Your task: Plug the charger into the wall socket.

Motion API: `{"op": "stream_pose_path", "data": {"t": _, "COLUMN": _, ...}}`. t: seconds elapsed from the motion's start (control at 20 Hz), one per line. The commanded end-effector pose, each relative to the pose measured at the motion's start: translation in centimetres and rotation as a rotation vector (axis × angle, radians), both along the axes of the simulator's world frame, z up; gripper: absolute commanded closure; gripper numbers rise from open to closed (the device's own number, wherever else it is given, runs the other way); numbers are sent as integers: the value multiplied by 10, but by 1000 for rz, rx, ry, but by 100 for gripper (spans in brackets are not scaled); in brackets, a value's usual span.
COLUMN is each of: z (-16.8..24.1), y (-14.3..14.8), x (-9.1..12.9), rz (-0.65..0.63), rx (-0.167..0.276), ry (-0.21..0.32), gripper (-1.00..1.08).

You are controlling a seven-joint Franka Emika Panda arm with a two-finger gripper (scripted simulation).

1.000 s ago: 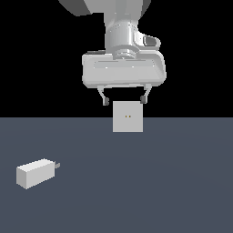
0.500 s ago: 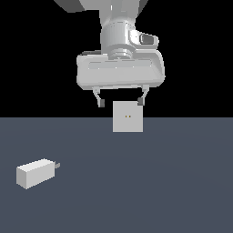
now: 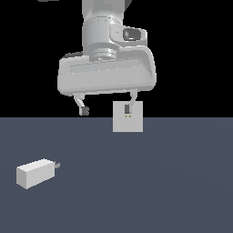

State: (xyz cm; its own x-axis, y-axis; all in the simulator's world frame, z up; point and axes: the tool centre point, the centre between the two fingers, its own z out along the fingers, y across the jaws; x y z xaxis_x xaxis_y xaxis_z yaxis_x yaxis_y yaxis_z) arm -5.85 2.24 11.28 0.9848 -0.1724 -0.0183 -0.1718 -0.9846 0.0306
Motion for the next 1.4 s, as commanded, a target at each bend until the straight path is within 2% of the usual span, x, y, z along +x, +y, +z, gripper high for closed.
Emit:
{"op": "stream_pose_path", "data": {"t": 0.0, "z": -7, "y": 12, "x": -11, "rz": -45, "rx": 2, "ry": -5, "gripper": -92}}
{"op": "stream_pose_path", "data": {"t": 0.65, "z": -38, "y": 75, "x": -49, "rz": -259, "rx": 14, "ry": -30, "gripper": -92}}
{"op": "stream_pose_path", "data": {"t": 1.0, "z": -48, "y": 97, "x": -56, "rz": -325, "rx": 17, "ry": -38, "gripper": -92}}
{"op": "stream_pose_path", "data": {"t": 1.35, "z": -52, "y": 107, "x": -58, "rz": -352, "rx": 18, "ry": -42, "gripper": -92}}
